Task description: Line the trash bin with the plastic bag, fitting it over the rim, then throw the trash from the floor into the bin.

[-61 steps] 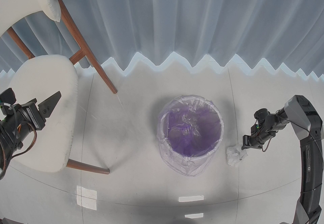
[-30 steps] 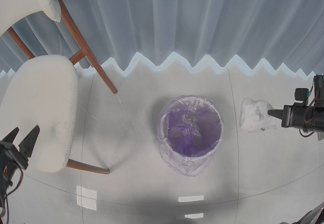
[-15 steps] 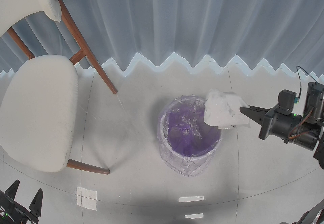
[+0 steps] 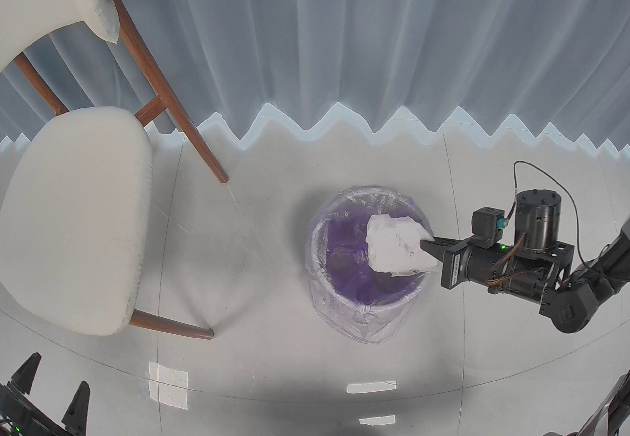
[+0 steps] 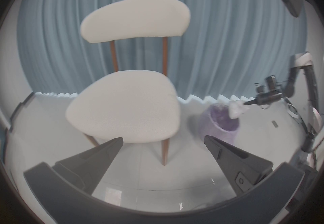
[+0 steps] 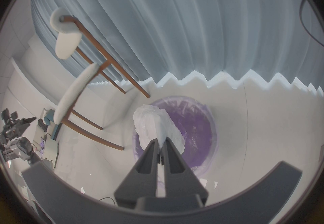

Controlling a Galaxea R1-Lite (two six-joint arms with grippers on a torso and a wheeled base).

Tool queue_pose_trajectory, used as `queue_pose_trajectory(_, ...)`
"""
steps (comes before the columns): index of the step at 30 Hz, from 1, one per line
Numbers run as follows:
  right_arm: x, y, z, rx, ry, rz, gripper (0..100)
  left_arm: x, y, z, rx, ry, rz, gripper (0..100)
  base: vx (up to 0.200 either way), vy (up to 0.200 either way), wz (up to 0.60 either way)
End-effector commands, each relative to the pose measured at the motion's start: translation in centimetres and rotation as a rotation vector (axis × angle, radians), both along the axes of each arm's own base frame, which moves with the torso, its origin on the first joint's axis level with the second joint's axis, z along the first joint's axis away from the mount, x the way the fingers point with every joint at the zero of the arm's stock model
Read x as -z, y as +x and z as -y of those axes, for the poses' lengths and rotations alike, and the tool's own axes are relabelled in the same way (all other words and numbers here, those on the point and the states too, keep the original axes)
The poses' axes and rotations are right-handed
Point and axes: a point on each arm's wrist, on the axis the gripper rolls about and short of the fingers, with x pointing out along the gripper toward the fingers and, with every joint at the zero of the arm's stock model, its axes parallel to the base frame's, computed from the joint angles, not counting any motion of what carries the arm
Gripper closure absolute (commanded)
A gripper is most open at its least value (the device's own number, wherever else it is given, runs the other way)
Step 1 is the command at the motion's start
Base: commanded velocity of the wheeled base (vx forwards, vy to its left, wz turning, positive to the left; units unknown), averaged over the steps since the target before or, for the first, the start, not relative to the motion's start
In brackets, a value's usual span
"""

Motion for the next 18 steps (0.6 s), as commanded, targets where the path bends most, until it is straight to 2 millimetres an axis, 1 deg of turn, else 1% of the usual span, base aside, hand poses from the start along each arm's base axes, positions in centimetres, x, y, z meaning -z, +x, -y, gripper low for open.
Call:
queue_pose_trajectory(1,4.0,2.8,-1.2,0.046,-0.060,-0.082,100,0.7,0.0,0.1,0.057,0.034,-0.034,0,0.000,0.000,0.00)
queue_pose_trajectory(2,4.1,3.5,-1.5,0.047,-0.056,-0.072,100,0.8,0.0,0.1,0.041,0.017,-0.039,0,0.000,0.000,0.00)
queue_pose_trajectory(3,4.1,3.5,-1.5,0.047,-0.056,-0.072,100,0.8,0.0,0.1,0.041,0.017,-0.039,0,0.000,0.000,0.00)
queue_pose_trajectory(4,4.4,4.7,-2.0,0.053,-0.051,-0.061,100,0.8,0.1,0.1,0.016,0.005,-0.046,0,0.000,0.000,0.00)
queue_pose_trajectory(9,4.9,6.3,-2.9,0.048,-0.044,-0.044,100,0.8,0.0,0.2,-0.056,0.008,-0.035,0,0.000,0.000,0.00)
queue_pose_trajectory(12,5.0,6.6,-3.3,0.041,-0.042,-0.040,100,0.8,-0.3,0.2,-0.051,0.008,0.000,0,0.000,0.000,0.00)
queue_pose_trajectory(15,5.8,6.8,-3.4,0.041,-0.051,-0.058,100,0.9,-0.3,0.2,-0.054,0.008,0.006,0,0.000,0.000,0.00)
queue_pose_trajectory(18,6.2,6.7,-3.4,0.042,-0.055,-0.069,100,0.9,-0.3,0.2,-0.054,0.008,0.008,0,0.000,0.000,0.00)
